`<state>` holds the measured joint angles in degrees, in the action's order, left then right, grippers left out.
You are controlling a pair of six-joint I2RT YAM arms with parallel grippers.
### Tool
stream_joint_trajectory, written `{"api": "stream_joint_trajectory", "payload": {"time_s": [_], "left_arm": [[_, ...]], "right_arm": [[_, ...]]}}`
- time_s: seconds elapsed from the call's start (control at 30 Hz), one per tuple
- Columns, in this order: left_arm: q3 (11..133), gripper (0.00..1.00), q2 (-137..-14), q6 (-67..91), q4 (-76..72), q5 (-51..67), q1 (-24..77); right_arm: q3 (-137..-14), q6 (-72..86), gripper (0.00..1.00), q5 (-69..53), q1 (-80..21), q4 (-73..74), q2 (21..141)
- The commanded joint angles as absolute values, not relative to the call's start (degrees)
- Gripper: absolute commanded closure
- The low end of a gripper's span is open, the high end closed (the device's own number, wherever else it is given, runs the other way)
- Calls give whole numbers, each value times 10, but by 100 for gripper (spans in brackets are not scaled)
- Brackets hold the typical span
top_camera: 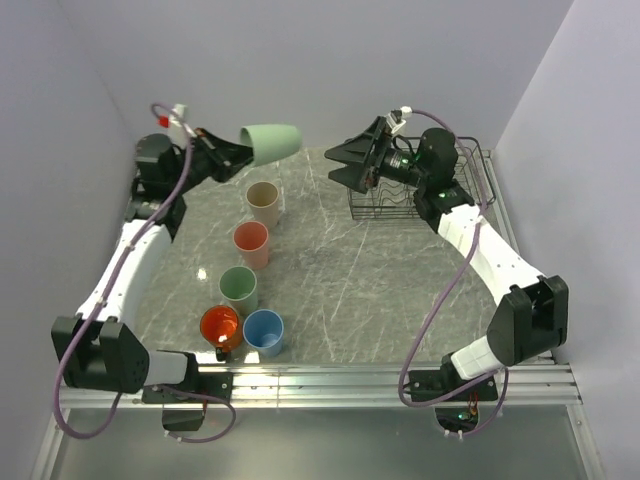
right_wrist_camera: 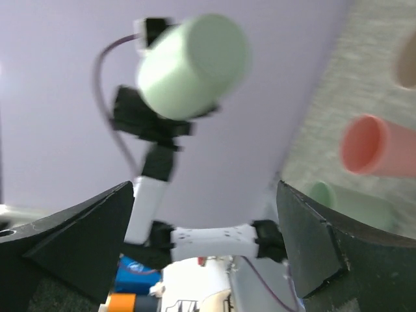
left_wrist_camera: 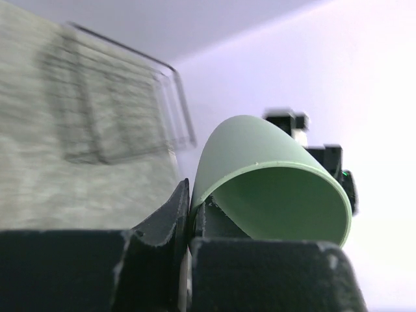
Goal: Load the cups into the dish rack
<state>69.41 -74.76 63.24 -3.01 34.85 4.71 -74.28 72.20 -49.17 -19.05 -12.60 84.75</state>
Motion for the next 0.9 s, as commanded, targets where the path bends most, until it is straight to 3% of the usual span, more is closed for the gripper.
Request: {"api": "stream_joint_trajectory", "payload": {"time_s": [0.0, 0.13, 0.6, 0.8, 0.83, 0.87], "left_arm": [[686, 100, -768, 718, -190, 387, 103], [690, 100, -795, 746, -234, 380, 143], [664, 99, -793, 743, -241, 358, 186], [661, 100, -793, 724, -215, 348, 198], [662, 99, -793, 721, -212, 345, 199], [661, 99, -793, 718, -208, 343, 200]], "right_arm": [[-701, 898, 3, -494, -204, -349, 850], [-679, 967, 2, -469, -216, -481, 874], [-695, 919, 2, -421, -217, -402, 871], [-713, 919, 20, -408, -217, -386, 876], [-715, 918, 36, -407, -217, -381, 877], [-716, 916, 43, -407, -217, -377, 877]]}}
